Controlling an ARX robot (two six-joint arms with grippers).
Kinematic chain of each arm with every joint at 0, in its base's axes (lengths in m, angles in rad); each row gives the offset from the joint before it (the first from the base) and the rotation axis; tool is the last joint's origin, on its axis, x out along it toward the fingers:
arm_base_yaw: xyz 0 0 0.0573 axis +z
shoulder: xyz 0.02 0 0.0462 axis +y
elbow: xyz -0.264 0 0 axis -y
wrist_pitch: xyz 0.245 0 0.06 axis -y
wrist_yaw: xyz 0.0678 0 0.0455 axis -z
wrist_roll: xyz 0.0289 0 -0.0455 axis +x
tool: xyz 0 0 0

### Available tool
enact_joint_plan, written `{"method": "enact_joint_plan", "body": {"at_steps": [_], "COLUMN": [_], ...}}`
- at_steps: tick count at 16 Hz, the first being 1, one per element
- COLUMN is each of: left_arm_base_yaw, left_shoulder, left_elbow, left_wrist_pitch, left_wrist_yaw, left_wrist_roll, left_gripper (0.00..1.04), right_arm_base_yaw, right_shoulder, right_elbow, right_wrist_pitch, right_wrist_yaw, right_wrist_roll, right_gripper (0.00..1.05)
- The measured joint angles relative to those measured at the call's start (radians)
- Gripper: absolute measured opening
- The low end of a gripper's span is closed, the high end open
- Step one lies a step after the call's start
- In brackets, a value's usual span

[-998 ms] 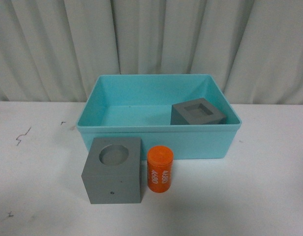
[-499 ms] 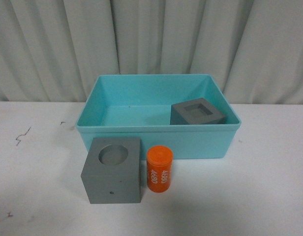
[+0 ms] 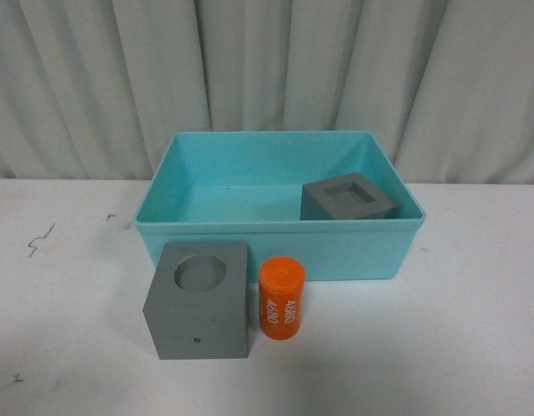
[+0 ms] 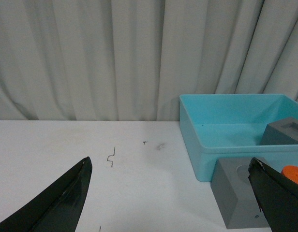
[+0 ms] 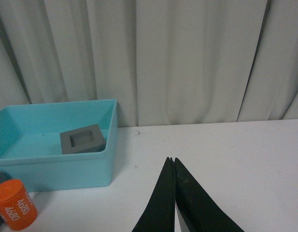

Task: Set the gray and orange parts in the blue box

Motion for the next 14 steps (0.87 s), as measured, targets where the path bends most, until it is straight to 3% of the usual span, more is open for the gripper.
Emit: {"method": "enact_joint_plan", "body": {"at_steps": [9, 10, 14], "left_arm_base_yaw": [0.0, 0.0, 0.0], "left_shoulder": [0.0, 0.0, 0.0], "left_elbow": [0.0, 0.0, 0.0], "left_wrist_pitch": [0.0, 0.0, 0.0], "left_wrist_yaw": [0.0, 0.0, -0.001], "left_wrist_roll": [0.0, 0.0, 0.0], "left_gripper": [0.98, 0.98, 0.98], "right_arm_base_yaw": [0.0, 0.0, 0.0], "right_shoulder": [-0.163, -0.28, -0.324], "right_elbow": [0.0, 0.0, 0.0], "right_wrist_pitch": [-0.164, -0.33, -0.33], "right_wrist_yaw": [0.0, -0.002, -0.002], "right_wrist_roll": [0.0, 0.0, 0.0], "right_gripper": [0.02, 0.02, 0.05]}}
